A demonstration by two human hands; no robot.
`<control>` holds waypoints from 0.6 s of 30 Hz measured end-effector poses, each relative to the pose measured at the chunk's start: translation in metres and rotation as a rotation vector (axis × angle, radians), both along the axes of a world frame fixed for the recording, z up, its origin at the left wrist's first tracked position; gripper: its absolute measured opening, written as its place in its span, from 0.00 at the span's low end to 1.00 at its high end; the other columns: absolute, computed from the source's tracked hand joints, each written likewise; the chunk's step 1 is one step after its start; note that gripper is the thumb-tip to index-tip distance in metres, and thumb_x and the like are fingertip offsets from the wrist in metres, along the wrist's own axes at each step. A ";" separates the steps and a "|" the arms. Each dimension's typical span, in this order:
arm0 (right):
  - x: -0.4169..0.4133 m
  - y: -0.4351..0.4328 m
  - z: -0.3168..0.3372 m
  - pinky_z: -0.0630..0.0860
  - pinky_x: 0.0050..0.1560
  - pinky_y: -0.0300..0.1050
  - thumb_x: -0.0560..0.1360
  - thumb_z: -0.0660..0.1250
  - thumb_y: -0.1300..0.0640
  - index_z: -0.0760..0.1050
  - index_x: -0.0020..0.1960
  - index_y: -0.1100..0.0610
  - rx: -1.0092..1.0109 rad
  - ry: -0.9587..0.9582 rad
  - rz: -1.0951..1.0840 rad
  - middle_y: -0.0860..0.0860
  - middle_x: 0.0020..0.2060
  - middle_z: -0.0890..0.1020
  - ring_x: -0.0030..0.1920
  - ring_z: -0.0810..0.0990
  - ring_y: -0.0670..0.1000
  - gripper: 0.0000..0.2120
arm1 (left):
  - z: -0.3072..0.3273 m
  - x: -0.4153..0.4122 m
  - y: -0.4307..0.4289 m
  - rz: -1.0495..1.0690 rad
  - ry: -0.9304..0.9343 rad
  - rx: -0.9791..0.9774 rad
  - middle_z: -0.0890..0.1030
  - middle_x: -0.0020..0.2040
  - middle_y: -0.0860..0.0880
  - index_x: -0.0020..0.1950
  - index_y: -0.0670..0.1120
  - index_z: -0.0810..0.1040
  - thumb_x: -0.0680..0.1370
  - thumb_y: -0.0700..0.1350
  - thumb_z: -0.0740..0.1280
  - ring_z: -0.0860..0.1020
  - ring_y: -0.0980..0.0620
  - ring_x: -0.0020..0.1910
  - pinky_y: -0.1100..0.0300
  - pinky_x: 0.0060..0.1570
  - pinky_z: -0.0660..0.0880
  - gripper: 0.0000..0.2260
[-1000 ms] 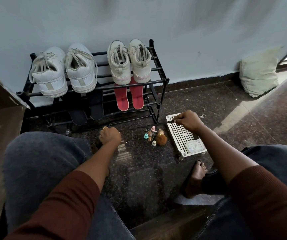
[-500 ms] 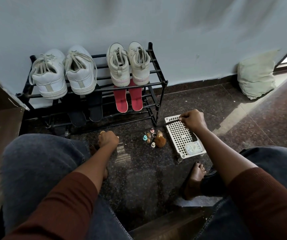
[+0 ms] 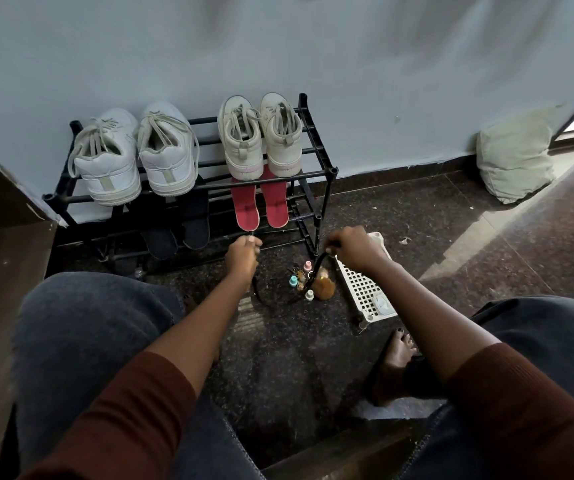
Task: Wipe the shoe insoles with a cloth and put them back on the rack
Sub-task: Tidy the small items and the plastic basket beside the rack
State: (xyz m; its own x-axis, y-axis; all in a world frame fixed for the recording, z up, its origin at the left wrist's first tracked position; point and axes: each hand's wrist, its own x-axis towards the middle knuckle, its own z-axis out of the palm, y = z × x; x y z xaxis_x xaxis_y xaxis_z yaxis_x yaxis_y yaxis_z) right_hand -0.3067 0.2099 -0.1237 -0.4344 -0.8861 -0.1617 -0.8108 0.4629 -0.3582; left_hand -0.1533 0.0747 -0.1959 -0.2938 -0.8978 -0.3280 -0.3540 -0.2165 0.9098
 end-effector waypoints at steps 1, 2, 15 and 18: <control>0.004 -0.003 0.000 0.68 0.43 0.40 0.75 0.64 0.63 0.79 0.51 0.59 -0.004 -0.031 0.030 0.56 0.48 0.83 0.51 0.79 0.56 0.08 | 0.003 -0.003 0.006 -0.021 0.070 0.017 0.76 0.36 0.47 0.38 0.46 0.74 0.83 0.43 0.54 0.72 0.51 0.34 0.61 0.35 0.68 0.16; 0.008 -0.006 0.000 0.69 0.43 0.41 0.74 0.64 0.64 0.79 0.48 0.60 -0.015 -0.059 0.059 0.57 0.46 0.83 0.49 0.79 0.56 0.06 | 0.007 -0.006 0.011 -0.049 0.129 0.032 0.76 0.36 0.49 0.38 0.46 0.74 0.83 0.42 0.54 0.71 0.54 0.33 0.62 0.35 0.68 0.16; 0.032 -0.026 0.012 0.74 0.45 0.38 0.69 0.72 0.63 0.83 0.46 0.62 -0.332 -0.215 0.010 0.57 0.42 0.85 0.40 0.81 0.49 0.06 | 0.024 -0.023 0.043 -0.227 0.311 0.172 0.79 0.35 0.55 0.44 0.43 0.76 0.82 0.37 0.56 0.78 0.61 0.35 0.74 0.29 0.70 0.11; 0.032 -0.028 0.008 0.78 0.48 0.44 0.72 0.69 0.66 0.82 0.48 0.62 -0.331 -0.228 -0.069 0.58 0.43 0.85 0.42 0.82 0.52 0.07 | 0.024 -0.021 0.046 -0.229 0.313 0.175 0.80 0.41 0.50 0.53 0.41 0.78 0.82 0.40 0.58 0.80 0.58 0.39 0.67 0.37 0.72 0.10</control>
State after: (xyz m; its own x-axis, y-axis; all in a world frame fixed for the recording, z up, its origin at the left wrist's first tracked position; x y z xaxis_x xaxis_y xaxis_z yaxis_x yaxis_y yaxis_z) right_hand -0.2749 0.1823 -0.1161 -0.4803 -0.8767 0.0283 -0.6648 0.3428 -0.6638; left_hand -0.1743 0.1211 -0.1717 -0.5890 -0.7364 -0.3328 -0.1235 -0.3250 0.9376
